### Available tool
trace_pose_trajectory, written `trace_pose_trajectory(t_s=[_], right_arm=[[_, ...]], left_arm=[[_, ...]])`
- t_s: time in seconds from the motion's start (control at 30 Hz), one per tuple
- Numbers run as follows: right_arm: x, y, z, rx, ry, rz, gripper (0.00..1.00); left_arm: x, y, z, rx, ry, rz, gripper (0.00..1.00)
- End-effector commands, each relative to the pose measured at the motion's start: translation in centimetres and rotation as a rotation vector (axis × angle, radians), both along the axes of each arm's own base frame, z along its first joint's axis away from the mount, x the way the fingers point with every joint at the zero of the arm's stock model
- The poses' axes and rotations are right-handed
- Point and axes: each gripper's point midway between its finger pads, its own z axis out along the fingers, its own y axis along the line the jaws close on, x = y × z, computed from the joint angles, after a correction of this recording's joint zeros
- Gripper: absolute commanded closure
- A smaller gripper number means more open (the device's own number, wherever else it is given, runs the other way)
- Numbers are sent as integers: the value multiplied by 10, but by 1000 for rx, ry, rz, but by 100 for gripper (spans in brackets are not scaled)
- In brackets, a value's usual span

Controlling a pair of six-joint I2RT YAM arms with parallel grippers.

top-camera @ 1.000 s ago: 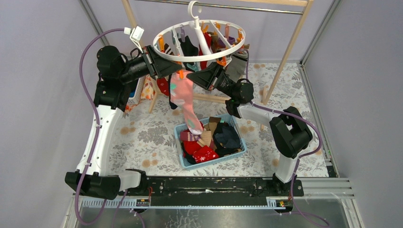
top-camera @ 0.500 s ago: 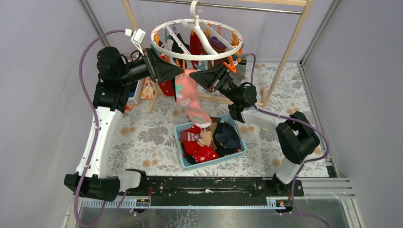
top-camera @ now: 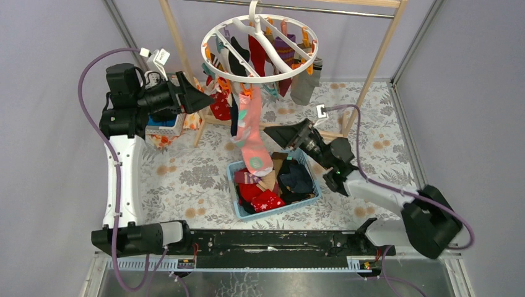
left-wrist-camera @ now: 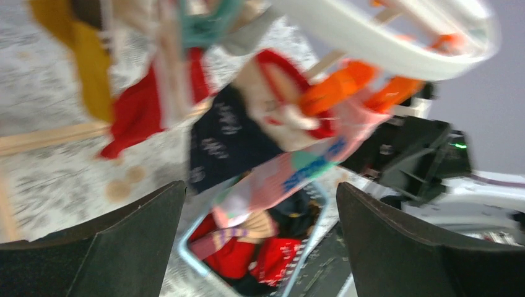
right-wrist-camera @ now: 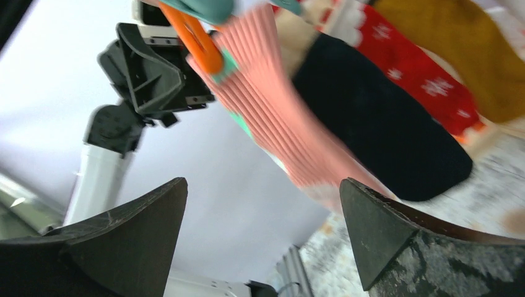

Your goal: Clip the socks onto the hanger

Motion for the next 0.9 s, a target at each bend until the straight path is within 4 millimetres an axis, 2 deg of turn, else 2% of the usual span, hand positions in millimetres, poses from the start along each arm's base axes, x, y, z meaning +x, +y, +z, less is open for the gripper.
trace_pose_trajectory(t_s=[0.0,0.1,0.13,0.17,0.27,0.3,0.37,0.5,0.63,0.77,0.83,0.87], right_arm=[[6,-48,-49,-237,63,-250,0],[10,-105,-75,-413,114,-488,0],[13,-130,-88,-493,158,-588,0],[15,-155,-91,-546,182,-689,0],[21,-226,-90,-644,230,-988,0],[22,-245,-87,-651,234,-1078,0],[24,-275,-87,-683,219,-1224,0],[24,-315,-100,-778,191,-1423,0],[22,-351,-126,-814,227,-1571,0],[25,-386,-157,-881,311,-1641,0],[28,-399,-174,-924,341,-1647,0],[31,-402,-177,-922,325,-1650,0]], left_arm=[[5,41,-42,245,44,89,1],[15,73,-73,378,79,168,2],[20,84,-87,408,88,206,2],[30,95,-95,430,59,251,2],[48,111,-136,438,39,327,1],[51,114,-161,430,58,353,2],[66,119,-183,400,4,414,1],[81,118,-224,312,-84,479,1],[87,112,-262,249,-139,501,1],[84,108,-277,254,-287,512,1],[81,107,-292,256,-274,516,1],[81,107,-288,243,-315,524,1]])
